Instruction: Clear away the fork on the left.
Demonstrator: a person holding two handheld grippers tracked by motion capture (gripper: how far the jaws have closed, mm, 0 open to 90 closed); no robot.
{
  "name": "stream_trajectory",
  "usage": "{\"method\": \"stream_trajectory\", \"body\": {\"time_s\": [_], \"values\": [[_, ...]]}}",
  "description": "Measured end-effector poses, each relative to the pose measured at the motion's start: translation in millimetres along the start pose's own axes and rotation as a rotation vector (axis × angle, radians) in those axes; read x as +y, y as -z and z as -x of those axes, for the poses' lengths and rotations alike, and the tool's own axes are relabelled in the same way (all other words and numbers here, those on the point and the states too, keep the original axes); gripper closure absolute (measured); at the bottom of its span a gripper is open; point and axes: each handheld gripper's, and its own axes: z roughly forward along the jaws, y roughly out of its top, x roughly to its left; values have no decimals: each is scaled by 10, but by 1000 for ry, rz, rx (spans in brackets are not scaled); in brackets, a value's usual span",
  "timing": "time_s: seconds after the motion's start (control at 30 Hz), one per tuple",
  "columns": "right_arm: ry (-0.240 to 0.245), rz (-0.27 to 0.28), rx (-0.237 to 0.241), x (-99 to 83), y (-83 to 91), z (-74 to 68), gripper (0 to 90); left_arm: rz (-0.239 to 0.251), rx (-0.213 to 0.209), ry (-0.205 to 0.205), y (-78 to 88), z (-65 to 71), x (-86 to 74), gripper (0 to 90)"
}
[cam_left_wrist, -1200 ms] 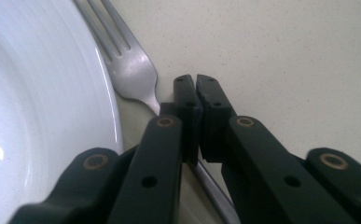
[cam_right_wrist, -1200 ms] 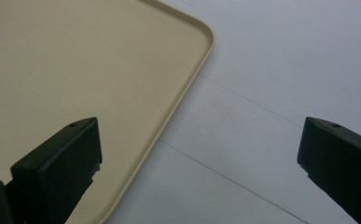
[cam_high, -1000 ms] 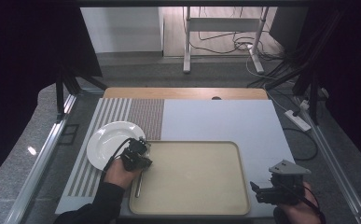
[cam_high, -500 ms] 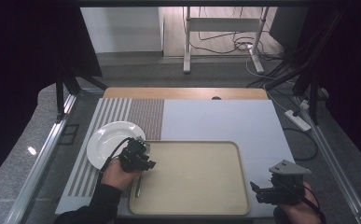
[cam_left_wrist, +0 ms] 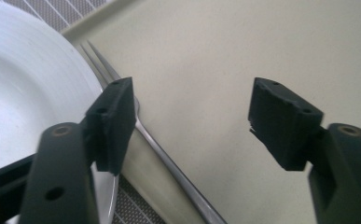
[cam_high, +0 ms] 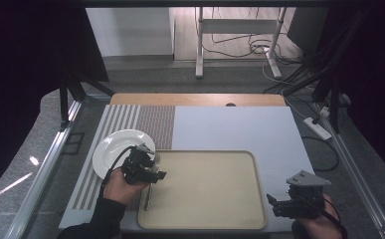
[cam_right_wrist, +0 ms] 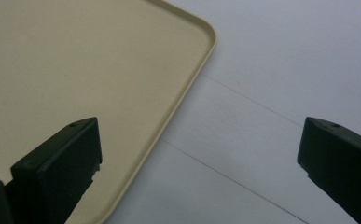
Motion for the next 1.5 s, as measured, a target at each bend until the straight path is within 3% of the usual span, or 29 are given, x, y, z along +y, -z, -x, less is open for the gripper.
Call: {"method": "stream_trajectory", "body": {"time_s": [0.43, 0.63, 0.8, 1.0, 1.13, 1.5], "values": [[-7, 5, 4, -1, 4, 5, 3, 73, -29, 18, 184, -32, -89, 129], [-14, 9, 8, -2, 6, 14, 3, 70, -20, 34, 267, -76, -154, 57], [-33, 14, 4, -3, 12, 26, 3, 120, -32, 48, 341, -117, -207, 18], [-50, 23, 14, -5, 19, 50, 3, 161, -54, 52, 373, -153, -280, 0], [-37, 30, 12, -5, 25, 50, 3, 209, -33, 45, 420, -159, -320, 0], [-33, 91, 8, -5, 40, 94, 3, 248, -38, 77, 502, -176, -440, 0]]}}
